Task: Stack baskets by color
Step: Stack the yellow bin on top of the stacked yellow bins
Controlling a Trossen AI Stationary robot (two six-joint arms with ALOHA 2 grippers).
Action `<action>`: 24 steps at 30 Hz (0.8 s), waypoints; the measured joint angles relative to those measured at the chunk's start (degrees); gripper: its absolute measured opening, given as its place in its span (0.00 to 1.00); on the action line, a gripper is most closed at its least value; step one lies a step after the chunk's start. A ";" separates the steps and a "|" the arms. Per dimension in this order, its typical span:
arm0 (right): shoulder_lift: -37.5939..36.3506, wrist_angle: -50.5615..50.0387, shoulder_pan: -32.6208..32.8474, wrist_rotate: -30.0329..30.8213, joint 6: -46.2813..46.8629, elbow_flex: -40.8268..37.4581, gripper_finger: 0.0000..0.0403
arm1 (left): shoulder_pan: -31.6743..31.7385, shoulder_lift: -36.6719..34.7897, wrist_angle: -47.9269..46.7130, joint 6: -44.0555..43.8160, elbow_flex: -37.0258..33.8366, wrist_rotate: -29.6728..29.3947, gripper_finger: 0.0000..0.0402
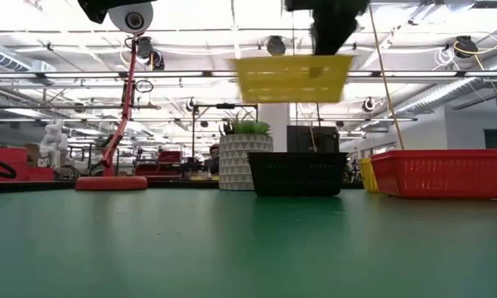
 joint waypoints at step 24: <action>-20.31 -1.50 -40.29 1.09 -28.43 -26.61 0.00 | 0.02 0.00 -1.33 0.20 0.00 0.15 0.56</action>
